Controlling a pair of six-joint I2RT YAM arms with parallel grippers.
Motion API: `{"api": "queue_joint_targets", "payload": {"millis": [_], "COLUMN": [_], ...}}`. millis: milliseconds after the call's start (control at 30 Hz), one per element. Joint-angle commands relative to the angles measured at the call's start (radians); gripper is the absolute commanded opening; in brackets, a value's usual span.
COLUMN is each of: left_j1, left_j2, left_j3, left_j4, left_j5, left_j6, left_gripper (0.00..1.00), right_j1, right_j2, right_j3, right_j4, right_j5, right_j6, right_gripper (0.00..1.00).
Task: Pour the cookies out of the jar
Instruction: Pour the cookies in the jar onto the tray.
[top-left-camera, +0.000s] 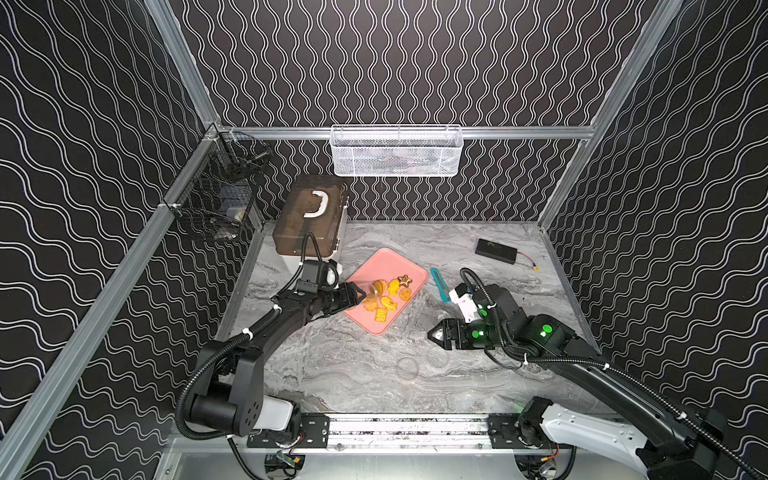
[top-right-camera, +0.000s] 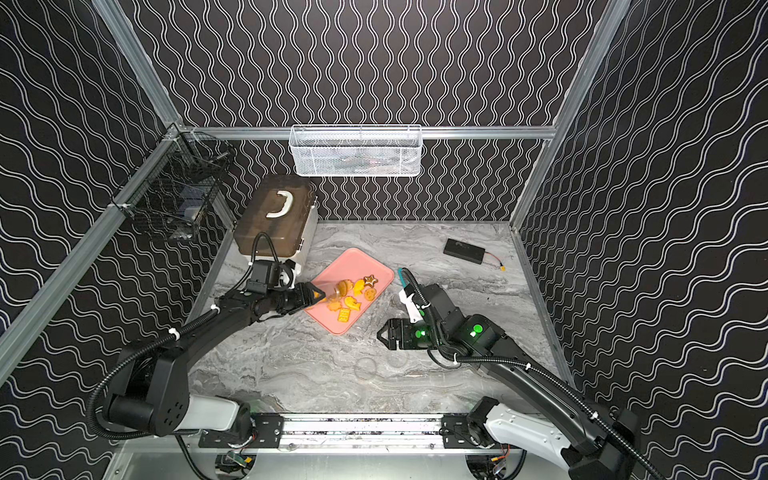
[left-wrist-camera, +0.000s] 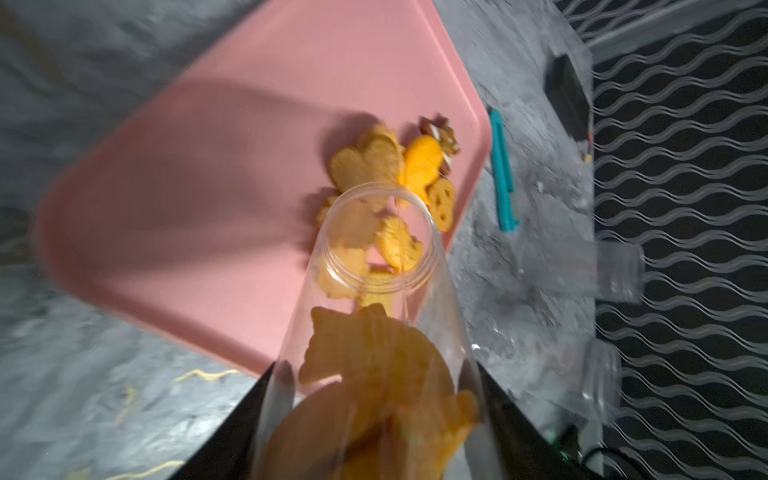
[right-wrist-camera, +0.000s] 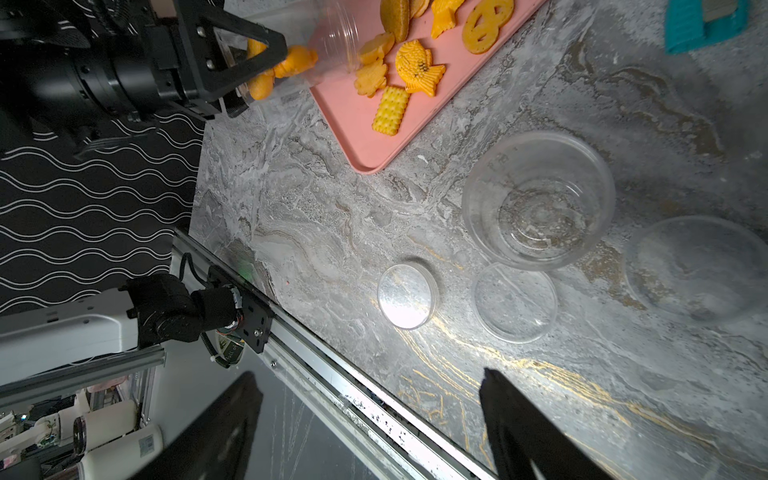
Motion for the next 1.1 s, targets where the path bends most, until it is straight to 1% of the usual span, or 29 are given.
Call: {"api": "queue_joint_targets", "payload": {"millis": [0,33,67,133,200,233,300,400,433,500,567,700,833,867,933,967,1000,1067], "left_j1": [-0.015,0.007,0.013,-0.018,-0.008,-0.006,-0.029,-0.032,-0.041,-0.072,-0.098,-0.143,-0.145,-0.145,-0.133,-0.127,-0.130,-0.149], "left_j2": [-0.023,-0.020,-0.015,-0.017,-0.008,-0.001,-0.003,0.000,0.004,0.007,0.013,0.070,0.086,0.090,0.107,0.119,0.119,0.098], "left_j3": [0.014,-0.002,0.001,0.035,0.024,0.029,0.049,0.055,0.069,0.097,0.119,0.186,0.195,0.197,0.194,0.194,0.194,0.195], "left_j4": [0.005,0.045,0.037,-0.027,-0.002,-0.011,-0.056,-0.062,-0.085,-0.136,-0.167,-0.264,-0.259,-0.251,-0.216,-0.209,-0.207,-0.223], "left_j5": [0.003,0.057,0.047,-0.034,0.021,0.006,-0.062,-0.060,-0.080,-0.153,-0.183,-0.265,-0.242,-0.214,-0.122,-0.119,-0.144,-0.240], "left_j6": [0.025,-0.001,-0.007,0.044,0.028,0.035,0.067,0.082,0.095,0.135,0.161,0.196,0.173,0.167,0.135,0.128,0.130,0.147], "left_gripper": [0.36,0.36,0.35,0.35,0.35,0.35,0.35,0.35,0.35,0.35,0.35,0.35,0.35,0.35,0.36,0.36,0.36,0.35], "right_j1": [0.000,0.000,0.000,0.000,0.000,0.000,0.000,0.000,0.000,0.000,0.000,0.001,0.000,0.000,0.000,0.000,0.000,0.000], "right_j2": [0.007,0.010,0.012,0.016,0.016,0.016,0.016,0.012,0.012,0.014,0.016,0.024,0.030,0.030,0.030,0.030,0.029,0.025], "right_j3": [-0.001,-0.001,-0.001,0.002,0.004,0.005,0.007,0.007,0.008,0.010,0.012,0.012,0.010,0.010,0.013,0.016,0.018,0.027], "right_j4": [0.029,0.029,0.032,0.034,0.032,0.032,0.029,0.028,0.028,0.027,0.029,0.040,0.051,0.050,0.045,0.039,0.032,0.017], "right_j5": [-0.011,-0.013,-0.015,-0.016,-0.018,-0.019,-0.016,-0.016,-0.014,-0.014,-0.017,-0.022,-0.031,-0.032,-0.034,-0.031,-0.030,-0.024], "right_j6": [0.010,0.009,0.008,0.010,0.009,0.008,0.007,0.008,0.008,0.007,0.008,0.008,0.007,0.004,0.000,-0.002,-0.006,-0.009], "right_gripper": [0.85,0.85,0.85,0.85,0.85,0.85,0.85,0.85,0.85,0.85,0.85,0.85,0.85,0.85,0.85,0.85,0.85,0.85]}}
